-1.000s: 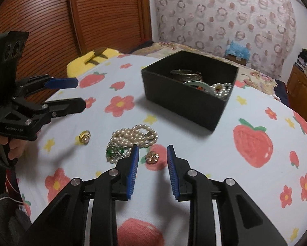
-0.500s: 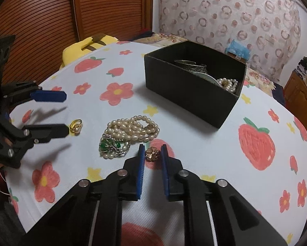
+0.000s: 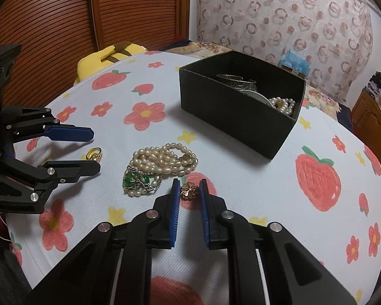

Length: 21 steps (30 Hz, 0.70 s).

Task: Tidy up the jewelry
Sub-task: 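Move the left gripper to the gold ring while the right gripper moves to the small gold brooch, then close the left gripper on the gold ring and lift while the right gripper lifts the brooch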

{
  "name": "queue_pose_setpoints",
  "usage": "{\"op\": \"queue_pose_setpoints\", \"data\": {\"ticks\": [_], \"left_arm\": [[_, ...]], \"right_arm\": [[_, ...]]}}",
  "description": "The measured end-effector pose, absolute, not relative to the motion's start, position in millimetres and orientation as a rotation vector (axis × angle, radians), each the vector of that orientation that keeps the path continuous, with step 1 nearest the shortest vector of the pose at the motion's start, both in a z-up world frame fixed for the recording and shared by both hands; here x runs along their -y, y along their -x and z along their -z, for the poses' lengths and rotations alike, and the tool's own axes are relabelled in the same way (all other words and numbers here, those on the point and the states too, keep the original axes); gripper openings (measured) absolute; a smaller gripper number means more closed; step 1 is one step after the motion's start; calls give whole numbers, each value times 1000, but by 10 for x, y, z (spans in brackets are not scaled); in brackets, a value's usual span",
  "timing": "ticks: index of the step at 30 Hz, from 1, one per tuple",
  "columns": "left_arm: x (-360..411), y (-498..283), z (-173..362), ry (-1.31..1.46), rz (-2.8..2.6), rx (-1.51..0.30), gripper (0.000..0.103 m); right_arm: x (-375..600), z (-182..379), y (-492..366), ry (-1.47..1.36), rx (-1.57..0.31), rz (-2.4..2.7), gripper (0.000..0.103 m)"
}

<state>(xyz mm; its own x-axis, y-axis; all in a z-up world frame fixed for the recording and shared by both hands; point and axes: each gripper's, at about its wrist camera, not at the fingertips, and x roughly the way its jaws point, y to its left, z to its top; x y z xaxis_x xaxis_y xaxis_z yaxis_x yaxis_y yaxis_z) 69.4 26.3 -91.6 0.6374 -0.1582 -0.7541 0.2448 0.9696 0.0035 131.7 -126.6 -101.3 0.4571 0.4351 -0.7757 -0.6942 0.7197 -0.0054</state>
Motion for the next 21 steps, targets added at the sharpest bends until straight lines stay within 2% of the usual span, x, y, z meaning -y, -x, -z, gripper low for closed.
{"op": "queue_pose_setpoints", "data": {"ticks": [4, 9, 10, 21], "left_arm": [[-250, -715, 940, -120, 224, -859, 34], [-230, -709, 943, -130, 224, -857, 30], [-230, -707, 943, -129, 227, -856, 24], [-222, -653, 807, -119, 205, -805, 25]], "right_arm": [[1263, 1017, -1317, 342, -842, -714, 17], [1263, 1018, -1316, 343, -841, -714, 17], [1264, 1015, -1316, 343, -841, -714, 17], [1264, 1013, -1311, 352, -837, -709, 17]]}}
